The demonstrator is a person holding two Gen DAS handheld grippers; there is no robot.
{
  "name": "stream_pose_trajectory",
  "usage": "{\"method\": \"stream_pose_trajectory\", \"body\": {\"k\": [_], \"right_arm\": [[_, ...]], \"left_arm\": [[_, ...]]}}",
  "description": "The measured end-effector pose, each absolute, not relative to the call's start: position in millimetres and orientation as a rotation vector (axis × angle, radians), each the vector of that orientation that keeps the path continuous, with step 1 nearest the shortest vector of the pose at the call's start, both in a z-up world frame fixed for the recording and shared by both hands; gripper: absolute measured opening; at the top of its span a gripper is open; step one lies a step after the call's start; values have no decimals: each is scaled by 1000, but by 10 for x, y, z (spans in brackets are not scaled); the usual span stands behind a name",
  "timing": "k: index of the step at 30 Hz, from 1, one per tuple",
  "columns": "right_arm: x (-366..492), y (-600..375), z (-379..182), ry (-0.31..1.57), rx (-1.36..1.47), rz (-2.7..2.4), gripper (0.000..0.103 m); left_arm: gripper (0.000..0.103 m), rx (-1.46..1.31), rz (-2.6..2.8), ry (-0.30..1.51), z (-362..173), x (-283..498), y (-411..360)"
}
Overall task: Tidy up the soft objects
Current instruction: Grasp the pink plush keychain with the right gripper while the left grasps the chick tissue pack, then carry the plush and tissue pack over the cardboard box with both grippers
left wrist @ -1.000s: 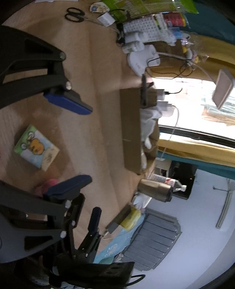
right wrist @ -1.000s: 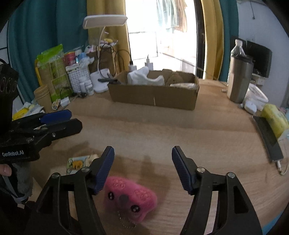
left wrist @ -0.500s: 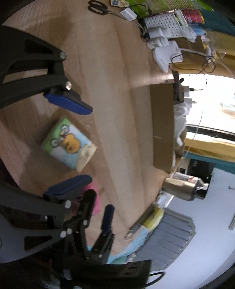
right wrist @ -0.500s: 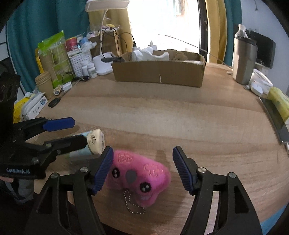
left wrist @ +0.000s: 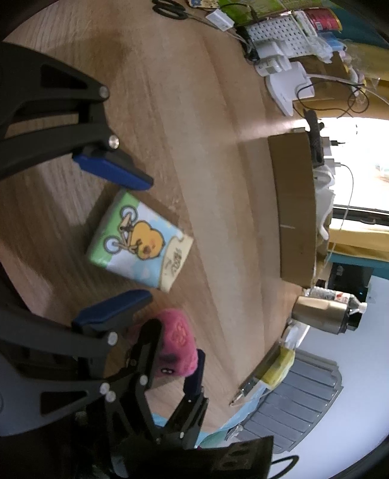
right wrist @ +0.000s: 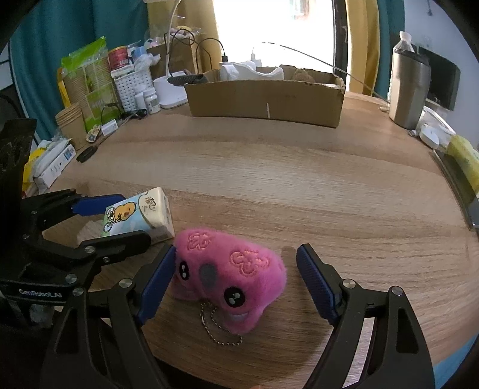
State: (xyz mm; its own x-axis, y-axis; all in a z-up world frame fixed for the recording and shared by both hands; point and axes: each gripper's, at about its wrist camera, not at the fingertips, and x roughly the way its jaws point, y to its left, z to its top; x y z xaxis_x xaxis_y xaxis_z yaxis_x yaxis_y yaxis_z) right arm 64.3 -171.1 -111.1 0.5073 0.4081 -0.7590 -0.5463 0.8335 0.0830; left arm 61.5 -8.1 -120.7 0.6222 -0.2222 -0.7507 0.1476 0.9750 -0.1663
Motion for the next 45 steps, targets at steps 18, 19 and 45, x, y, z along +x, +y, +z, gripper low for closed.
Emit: {"method": "stream_pose_trajectory", "body": {"k": [18,19,45], "right_arm": [[670,-1714,-1054,840,-195,606,50],[682,-1720,-1045,836,-194,603,50],[878,-1673,-840,775,-190,614,45]], "left_arm": [[58,-88,-255,835,-1153,620,-108],[58,-90,-255,833,-1144,626,-105],[58,-127,-228,780,-902,774,78]]}}
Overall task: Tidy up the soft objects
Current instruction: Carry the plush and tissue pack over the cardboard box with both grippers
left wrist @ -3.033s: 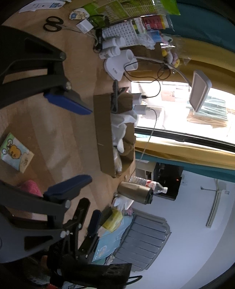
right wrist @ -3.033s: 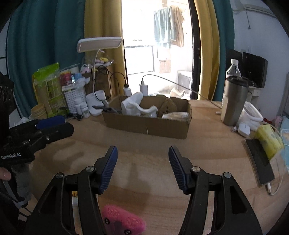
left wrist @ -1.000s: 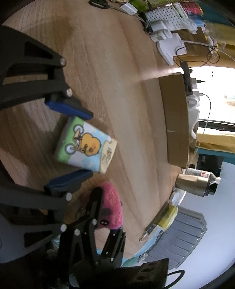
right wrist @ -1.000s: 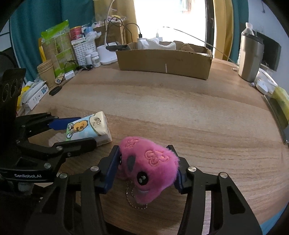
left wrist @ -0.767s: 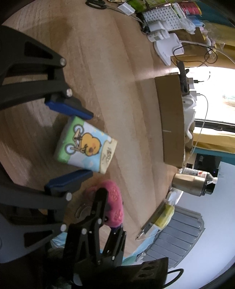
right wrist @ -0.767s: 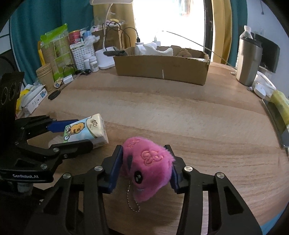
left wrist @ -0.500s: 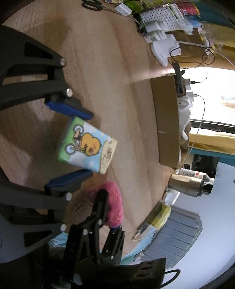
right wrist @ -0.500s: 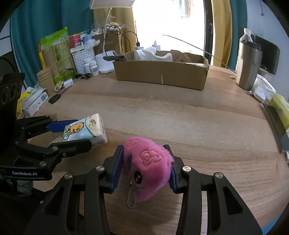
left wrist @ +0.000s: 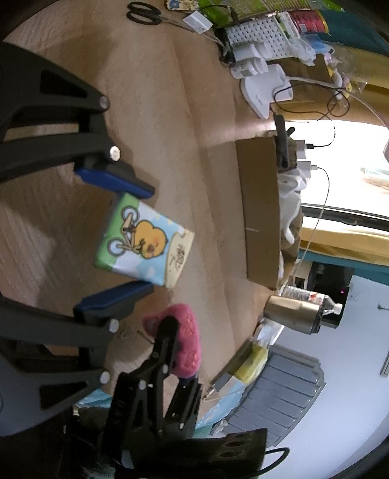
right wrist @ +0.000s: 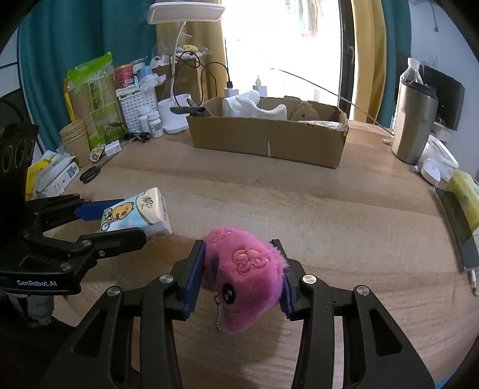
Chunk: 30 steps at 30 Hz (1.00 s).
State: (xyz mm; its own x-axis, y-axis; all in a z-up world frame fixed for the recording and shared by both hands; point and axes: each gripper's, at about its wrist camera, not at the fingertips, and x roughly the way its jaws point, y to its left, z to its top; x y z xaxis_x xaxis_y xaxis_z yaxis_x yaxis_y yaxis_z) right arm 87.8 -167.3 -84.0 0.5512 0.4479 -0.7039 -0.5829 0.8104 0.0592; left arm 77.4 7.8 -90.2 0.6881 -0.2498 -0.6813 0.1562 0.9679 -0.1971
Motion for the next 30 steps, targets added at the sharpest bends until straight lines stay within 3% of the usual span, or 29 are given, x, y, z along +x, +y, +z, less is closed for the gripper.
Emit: {"method": "stream_pose_trajectory", "body": {"k": [30], "right_arm": [[1483,-1633,-445,679,-175,604,45]], "left_arm": [[58,-129,-158,700,-533,1297,428]]}}
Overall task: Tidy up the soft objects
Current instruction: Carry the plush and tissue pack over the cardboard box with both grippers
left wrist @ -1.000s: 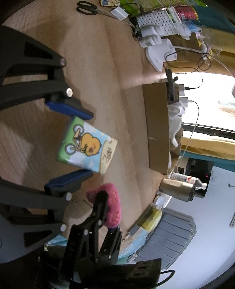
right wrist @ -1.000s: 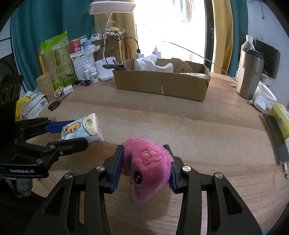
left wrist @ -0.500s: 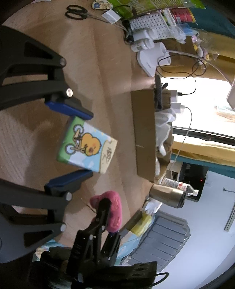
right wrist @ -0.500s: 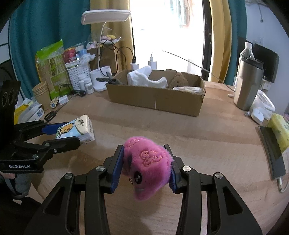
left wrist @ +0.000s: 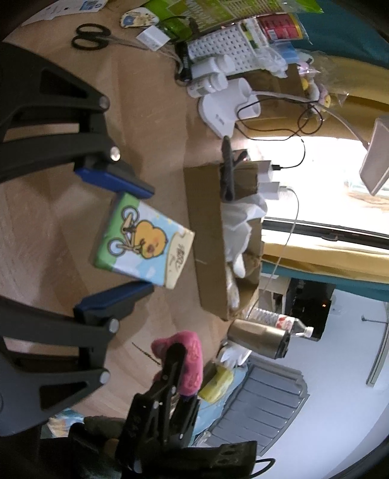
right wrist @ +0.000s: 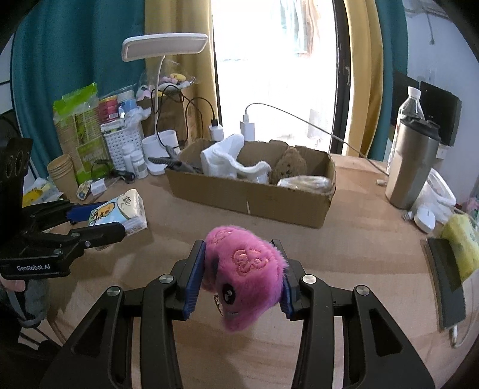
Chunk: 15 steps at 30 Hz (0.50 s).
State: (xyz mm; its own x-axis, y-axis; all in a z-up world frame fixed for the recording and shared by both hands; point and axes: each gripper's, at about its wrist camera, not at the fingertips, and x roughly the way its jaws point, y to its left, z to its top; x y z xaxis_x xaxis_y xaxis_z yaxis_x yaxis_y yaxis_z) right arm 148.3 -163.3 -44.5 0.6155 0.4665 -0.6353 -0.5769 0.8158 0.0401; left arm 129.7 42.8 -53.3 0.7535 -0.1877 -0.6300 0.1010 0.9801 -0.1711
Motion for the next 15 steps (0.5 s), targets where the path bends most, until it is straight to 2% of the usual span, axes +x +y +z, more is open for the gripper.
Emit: {"method": "stream_pose_trajectory", "body": {"k": [15], "right_arm": [[1808,-1476,-331,646,-177,630,45]], "left_arm": [[58,-110,-137,671,-406,1598,537]]}}
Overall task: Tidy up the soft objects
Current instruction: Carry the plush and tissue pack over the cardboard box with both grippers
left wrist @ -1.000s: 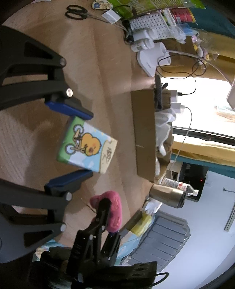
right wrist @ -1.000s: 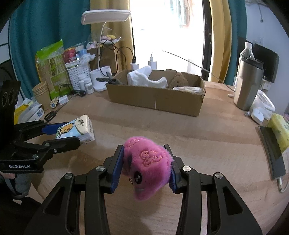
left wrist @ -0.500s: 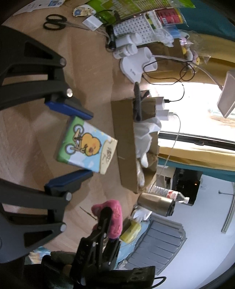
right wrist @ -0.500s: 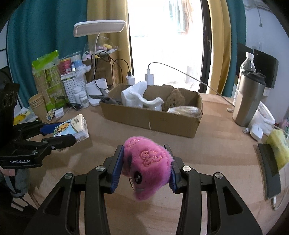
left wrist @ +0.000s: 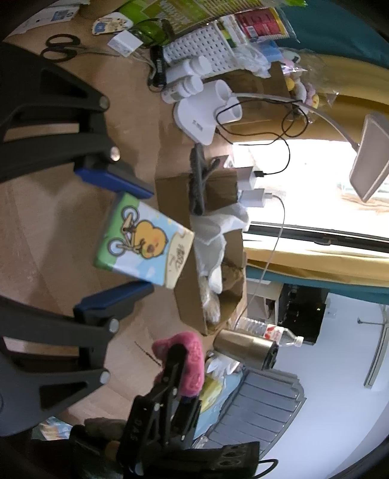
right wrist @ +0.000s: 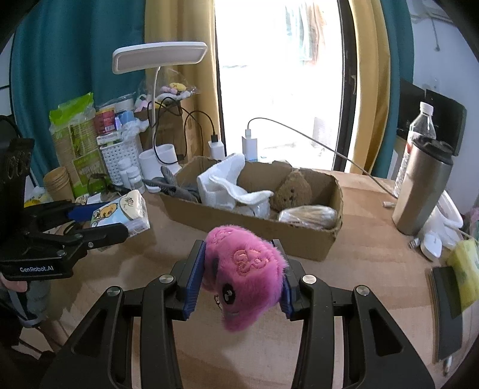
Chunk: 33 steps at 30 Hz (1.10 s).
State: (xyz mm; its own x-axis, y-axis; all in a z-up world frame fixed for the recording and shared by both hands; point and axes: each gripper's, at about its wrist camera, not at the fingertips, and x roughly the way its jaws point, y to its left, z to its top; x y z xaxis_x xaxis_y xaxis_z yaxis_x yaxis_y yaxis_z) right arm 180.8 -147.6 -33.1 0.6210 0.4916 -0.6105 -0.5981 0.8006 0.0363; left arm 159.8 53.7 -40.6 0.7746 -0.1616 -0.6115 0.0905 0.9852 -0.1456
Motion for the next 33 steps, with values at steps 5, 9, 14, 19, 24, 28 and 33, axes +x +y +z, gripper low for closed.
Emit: {"method": "stream_pose_trajectory", "body": {"k": [5,9,14,19,24,28,33], "right_arm": [[1905,-1422,-313,639,-176,638,45],[1981,-1392,-292,632,-175,643,45],[2074,-1344,-265,622,-173,652,45],[2138,-1302,-245,613,-171,661,45],[2200,-1260,-227,605,-172,670,45],[2263,-1237,-207,596,-175,674,45],[2366,-1213,-158,580,-173,674,45]], "left_arm": [[58,-107,-133,668,-388,1697,558],[58,-107,-133,667,-384,1727,563],[58,-105,-134,664,-353,1807,579],[58,-104,-129,653,-308,1943,596],[58,-112,-121,640,-290,2014,602],[58,-109,-117,627,-257,2083,610],[58,-106,-113,615,-235,2167,623]]}}
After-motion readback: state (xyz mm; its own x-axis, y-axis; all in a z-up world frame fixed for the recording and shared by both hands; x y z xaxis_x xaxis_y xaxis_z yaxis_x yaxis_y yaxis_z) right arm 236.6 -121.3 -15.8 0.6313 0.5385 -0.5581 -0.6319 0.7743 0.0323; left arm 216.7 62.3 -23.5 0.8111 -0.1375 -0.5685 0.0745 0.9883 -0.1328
